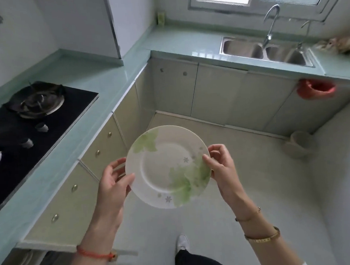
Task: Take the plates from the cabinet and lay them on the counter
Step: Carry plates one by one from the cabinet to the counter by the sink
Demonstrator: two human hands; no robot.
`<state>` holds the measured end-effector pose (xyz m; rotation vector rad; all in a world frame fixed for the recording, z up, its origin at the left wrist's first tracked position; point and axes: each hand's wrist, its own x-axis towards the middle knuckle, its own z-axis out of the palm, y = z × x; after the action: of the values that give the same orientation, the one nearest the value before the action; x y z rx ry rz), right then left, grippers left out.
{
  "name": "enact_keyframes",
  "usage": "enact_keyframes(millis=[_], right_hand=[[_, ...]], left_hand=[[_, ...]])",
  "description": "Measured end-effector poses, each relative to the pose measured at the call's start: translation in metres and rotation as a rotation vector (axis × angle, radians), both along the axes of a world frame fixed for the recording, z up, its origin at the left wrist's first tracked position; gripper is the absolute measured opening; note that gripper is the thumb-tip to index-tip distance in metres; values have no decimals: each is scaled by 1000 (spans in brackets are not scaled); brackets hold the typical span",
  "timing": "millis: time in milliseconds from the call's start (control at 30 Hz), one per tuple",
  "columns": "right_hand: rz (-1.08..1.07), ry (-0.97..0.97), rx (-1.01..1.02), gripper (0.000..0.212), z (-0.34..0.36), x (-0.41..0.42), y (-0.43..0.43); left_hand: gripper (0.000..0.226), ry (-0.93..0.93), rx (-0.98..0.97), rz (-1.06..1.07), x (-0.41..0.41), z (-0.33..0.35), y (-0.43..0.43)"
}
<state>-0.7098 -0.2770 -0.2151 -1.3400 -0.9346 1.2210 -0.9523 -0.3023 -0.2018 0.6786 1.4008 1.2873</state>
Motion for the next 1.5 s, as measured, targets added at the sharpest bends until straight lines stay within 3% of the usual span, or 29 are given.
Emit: enact_keyframes(millis=[400,1100,1500], right_hand=[[-36,-35,20,13,3,55,183],[-209,-82,32,12,8,38,547],[-166,-54,7,14,-2,59,785]], left_hand=[[41,-5,25,-60,51,1,191],[38,44,65,-213,37,14,591],[39,35,45,-140,56,1,818]])
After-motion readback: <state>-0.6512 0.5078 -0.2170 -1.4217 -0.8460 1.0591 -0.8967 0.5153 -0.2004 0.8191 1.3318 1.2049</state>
